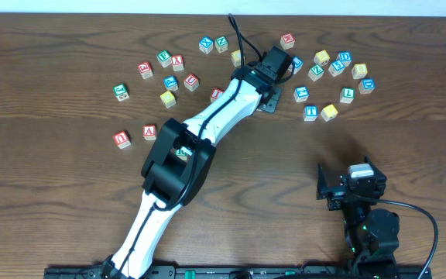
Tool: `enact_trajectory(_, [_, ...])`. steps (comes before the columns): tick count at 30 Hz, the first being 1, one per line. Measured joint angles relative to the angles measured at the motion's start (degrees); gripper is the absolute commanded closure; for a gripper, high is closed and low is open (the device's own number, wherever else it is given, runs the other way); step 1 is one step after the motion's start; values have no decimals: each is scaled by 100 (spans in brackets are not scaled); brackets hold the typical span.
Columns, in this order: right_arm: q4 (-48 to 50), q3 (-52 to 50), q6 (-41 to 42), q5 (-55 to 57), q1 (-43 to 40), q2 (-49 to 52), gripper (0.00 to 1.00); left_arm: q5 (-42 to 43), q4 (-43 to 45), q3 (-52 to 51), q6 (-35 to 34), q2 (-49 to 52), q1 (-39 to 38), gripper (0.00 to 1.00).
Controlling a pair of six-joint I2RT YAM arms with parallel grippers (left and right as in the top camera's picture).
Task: Spell out ROBOT
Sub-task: 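Tighten the left gripper grip and lift the yellow O block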
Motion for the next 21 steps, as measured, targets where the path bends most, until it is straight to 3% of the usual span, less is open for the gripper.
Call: enact_trajectory(21, [0, 0, 0, 0, 0, 0, 1, -20, -210, 0, -155, 0, 0, 39])
